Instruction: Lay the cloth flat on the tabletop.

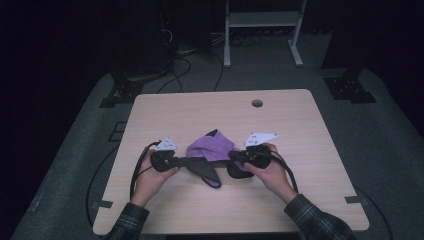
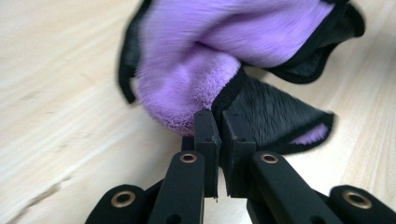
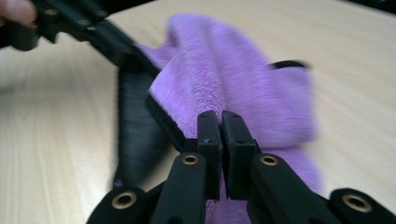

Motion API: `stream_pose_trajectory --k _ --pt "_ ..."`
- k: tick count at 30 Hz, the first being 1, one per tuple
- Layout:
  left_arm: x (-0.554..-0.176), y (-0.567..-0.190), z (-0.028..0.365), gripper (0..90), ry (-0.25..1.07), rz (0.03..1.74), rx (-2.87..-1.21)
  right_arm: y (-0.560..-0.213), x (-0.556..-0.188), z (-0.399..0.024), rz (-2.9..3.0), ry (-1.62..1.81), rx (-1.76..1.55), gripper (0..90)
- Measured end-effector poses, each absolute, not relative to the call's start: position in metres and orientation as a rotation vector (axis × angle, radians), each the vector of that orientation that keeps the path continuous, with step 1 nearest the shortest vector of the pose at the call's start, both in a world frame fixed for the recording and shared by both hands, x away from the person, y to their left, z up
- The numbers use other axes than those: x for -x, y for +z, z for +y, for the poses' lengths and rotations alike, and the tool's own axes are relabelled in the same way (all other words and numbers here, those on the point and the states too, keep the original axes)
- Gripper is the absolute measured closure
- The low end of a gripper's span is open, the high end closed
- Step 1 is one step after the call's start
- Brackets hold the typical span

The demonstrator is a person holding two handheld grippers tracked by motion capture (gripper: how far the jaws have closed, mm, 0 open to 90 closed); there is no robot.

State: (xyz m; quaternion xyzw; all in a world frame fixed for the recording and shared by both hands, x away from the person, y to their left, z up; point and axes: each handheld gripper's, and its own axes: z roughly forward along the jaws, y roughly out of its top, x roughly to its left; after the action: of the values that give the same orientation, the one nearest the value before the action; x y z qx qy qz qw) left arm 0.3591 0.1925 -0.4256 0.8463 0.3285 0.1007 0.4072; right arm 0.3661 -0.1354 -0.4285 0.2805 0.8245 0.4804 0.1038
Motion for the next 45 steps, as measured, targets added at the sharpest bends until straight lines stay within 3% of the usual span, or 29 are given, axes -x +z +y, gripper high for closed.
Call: stream_pose_trajectory --k 8,11,19,20,25,30,33,38,45 --pt "-0.368 -0.421 0.228 86.5 0.324 0.926 -2.061 -0.425 -0.385 -0.175 2.353 1.396 -0.972 87.8" --pt "-0.374 -0.429 0.235 88.0 0.454 1.007 -2.112 -0.433 -0.39 -0.172 2.372 1.342 -1.0 87.8" --pt "-0.374 -0.43 0.232 80.6 0.395 0.968 -2.086 -0.449 -0.4 -0.168 2.397 1.275 -1.038 86.1" --pt "-0.37 -0.429 0.222 76.3 0.358 0.911 -2.091 -0.449 -0.4 -0.17 2.38 1.29 -1.035 74.6" --pt "-0.362 -0.428 0.195 68.3 0.293 0.794 -2.118 -0.441 -0.395 -0.175 2.357 1.323 -1.006 59.8" --pt "-0.354 -0.435 0.162 60.4 0.256 0.666 -2.212 -0.432 -0.38 -0.177 2.378 1.329 -0.924 56.1" --pt "-0.354 -0.441 0.151 55.6 0.305 0.64 -2.279 -0.432 -0.374 -0.178 2.389 1.327 -0.906 56.2" --pt "-0.362 -0.448 0.144 83.3 0.326 0.66 -2.332 -0.435 -0.371 -0.183 2.395 1.312 -0.919 56.6" --pt "-0.371 -0.427 0.153 87.3 0.262 0.722 -2.176 -0.436 -0.372 -0.185 2.39 1.302 -0.923 57.5"
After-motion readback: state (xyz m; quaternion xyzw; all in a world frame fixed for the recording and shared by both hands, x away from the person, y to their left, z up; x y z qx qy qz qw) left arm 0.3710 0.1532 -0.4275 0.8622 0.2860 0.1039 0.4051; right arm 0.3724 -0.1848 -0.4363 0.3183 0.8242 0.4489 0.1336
